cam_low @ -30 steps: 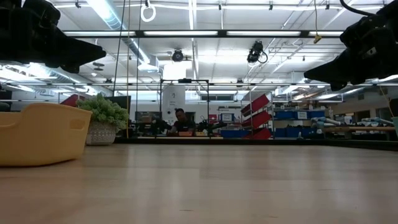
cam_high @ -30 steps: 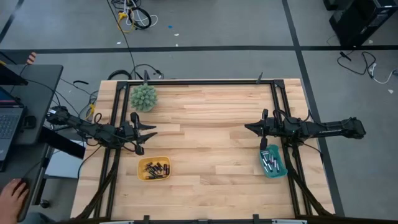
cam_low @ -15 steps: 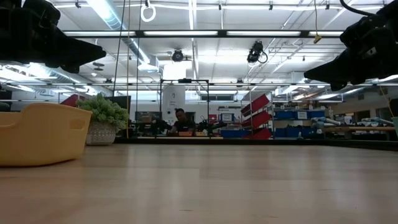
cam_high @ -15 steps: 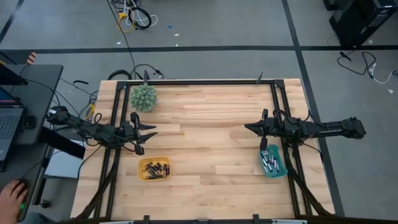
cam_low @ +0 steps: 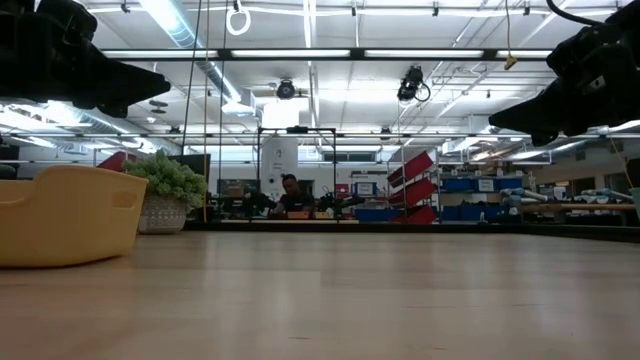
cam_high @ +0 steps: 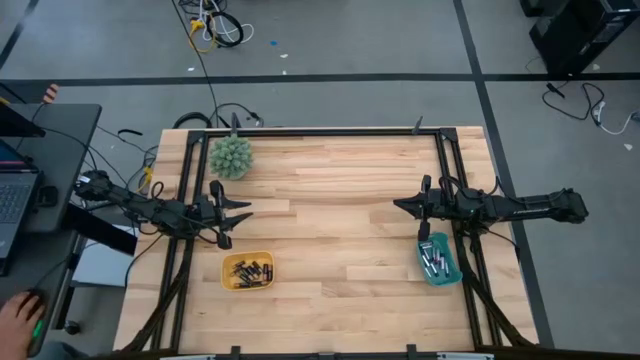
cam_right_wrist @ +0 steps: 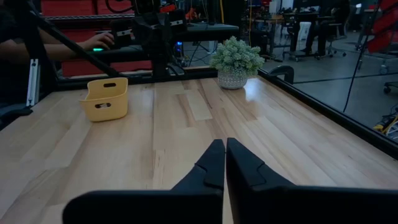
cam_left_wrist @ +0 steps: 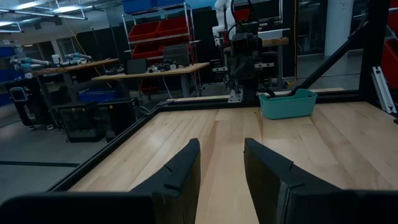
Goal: Sort batteries
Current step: Return to Home Position
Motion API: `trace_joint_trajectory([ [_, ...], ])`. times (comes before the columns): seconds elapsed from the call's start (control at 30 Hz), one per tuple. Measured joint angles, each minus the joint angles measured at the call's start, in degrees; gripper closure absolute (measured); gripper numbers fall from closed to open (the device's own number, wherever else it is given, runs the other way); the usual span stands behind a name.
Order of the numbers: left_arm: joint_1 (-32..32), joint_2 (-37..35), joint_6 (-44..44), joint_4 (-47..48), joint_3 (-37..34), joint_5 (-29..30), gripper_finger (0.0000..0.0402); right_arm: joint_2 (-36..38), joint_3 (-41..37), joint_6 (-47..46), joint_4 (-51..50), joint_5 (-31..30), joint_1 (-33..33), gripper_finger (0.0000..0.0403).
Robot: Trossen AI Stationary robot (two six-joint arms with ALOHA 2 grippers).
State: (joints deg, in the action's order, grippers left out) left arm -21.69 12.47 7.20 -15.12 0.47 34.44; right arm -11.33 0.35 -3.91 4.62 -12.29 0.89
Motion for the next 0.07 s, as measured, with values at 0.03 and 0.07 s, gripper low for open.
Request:
trace_joint_trajectory([
  [0.03,0.0,0.0,0.0,0.0,0.0,0.0,0.0282,0.0,0.0,0.0,0.0,0.0,0.0,0.0398],
  [0.07,0.0,0.0,0.0,0.0,0.0,0.0,0.0282,0.0,0.0,0.0,0.0,0.0,0.0,0.0398],
])
